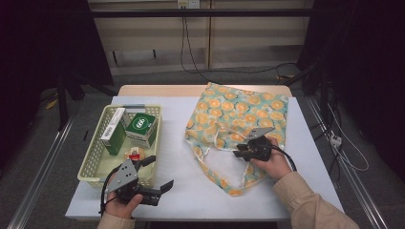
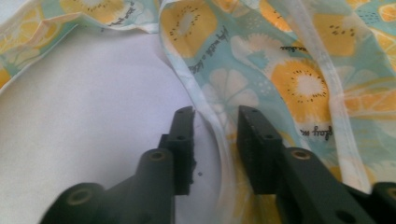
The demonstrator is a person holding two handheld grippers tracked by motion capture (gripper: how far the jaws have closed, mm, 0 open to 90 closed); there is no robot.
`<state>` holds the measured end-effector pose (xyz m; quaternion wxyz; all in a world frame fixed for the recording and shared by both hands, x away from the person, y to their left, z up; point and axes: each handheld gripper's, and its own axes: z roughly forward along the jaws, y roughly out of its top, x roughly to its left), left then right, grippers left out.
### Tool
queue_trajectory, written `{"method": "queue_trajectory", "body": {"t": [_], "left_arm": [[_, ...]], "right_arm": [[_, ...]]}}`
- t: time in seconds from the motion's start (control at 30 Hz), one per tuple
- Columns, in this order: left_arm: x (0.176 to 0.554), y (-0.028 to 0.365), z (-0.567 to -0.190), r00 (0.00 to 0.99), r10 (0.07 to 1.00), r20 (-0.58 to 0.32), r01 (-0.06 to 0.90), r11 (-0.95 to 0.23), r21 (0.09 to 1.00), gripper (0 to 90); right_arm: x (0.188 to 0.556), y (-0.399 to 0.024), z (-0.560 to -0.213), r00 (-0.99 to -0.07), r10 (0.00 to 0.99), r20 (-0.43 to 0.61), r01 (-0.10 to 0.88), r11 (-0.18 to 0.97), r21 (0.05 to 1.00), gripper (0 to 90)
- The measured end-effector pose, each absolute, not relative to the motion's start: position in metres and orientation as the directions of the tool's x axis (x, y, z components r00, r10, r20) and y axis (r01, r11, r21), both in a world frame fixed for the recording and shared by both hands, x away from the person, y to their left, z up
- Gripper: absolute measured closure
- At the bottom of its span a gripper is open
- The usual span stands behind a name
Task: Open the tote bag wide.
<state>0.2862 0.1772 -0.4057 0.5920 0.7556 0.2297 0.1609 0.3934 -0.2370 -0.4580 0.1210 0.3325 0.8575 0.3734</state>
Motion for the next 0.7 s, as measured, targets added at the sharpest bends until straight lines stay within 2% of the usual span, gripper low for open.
{"method": "queue_trajectory", "body": {"t": [0.3, 0.5, 0.7], "left_arm": [[0.286, 0.177, -0.405, 0.843, 0.538, -0.026, 0.154, -0.193, 0.969, 3.4], [0.287, 0.177, -0.405, 0.841, 0.54, -0.033, 0.156, -0.184, 0.971, 3.4], [0.287, 0.177, -0.405, 0.843, 0.538, -0.03, 0.156, -0.191, 0.969, 3.4]], "right_arm": [[0.398, -0.242, -0.46, -0.731, 0.678, 0.075, 0.499, 0.457, 0.736, 90.0], [0.397, -0.24, -0.459, -0.723, 0.687, 0.075, 0.508, 0.455, 0.731, 90.0], [0.388, -0.234, -0.452, -0.744, 0.654, 0.136, 0.519, 0.438, 0.734, 90.0]]}}
